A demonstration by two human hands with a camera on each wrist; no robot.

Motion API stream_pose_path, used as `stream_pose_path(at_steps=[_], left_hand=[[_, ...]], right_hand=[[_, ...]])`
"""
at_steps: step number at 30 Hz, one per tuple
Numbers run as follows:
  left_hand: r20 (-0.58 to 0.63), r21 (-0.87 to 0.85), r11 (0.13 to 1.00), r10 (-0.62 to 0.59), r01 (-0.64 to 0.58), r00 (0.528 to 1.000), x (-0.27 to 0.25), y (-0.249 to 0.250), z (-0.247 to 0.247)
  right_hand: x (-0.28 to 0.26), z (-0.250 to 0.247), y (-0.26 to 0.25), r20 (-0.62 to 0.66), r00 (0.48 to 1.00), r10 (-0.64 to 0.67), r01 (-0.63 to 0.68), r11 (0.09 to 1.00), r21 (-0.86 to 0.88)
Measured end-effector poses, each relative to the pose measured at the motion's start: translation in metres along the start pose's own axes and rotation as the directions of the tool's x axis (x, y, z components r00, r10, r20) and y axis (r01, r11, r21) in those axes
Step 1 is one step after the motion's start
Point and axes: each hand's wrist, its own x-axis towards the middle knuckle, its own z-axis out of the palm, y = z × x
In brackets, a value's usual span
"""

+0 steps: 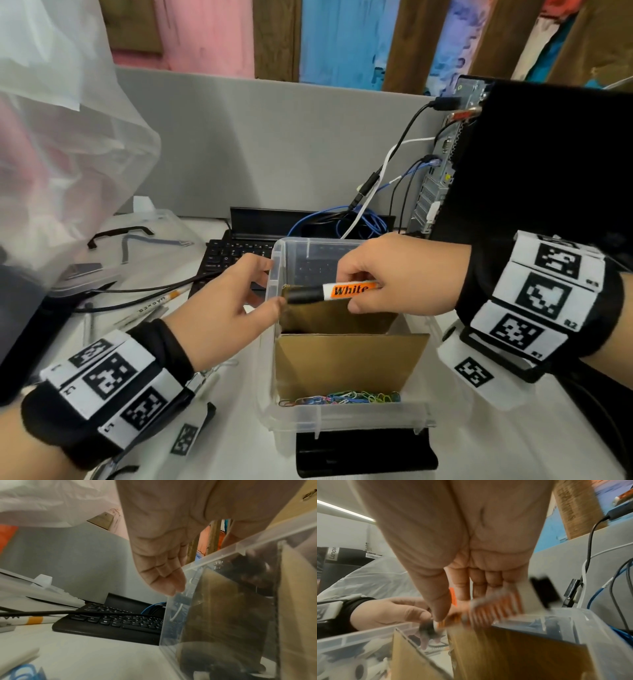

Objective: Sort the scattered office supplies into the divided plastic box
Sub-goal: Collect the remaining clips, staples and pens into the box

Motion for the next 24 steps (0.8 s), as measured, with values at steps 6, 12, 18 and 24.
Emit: stream_pose_path(at_steps=[6,12,18,24], left_hand=[[0.035,0.064,0.998,-0.003,0.001,0.999,-0.011,0.0,-0.003],[0.14,0.02,1.0,-0.012,0.009,0.99,-0.018,0.001,-0.002],[0.313,-0.125,0.992,0.012,0.029,0.95,-0.005,-0.003,-0.007],[0.317,0.147,0.983,0.057,-0.108,0.947,-0.006,0.022,-0.017]], right_hand=[[-0.01,-0.006,0.013,-0.098,0.992,0.085,-0.069,0.985,0.161],[-0.018,-0.006,0.033,-0.051,0.98,0.194,-0.191,0.98,0.054],[-0.03,-0.007,0.042,-0.026,0.976,0.217,-0.214,0.974,0.069],[-0.042,-0.007,0.046,-0.028,0.98,0.195,-0.195,0.981,0.017]])
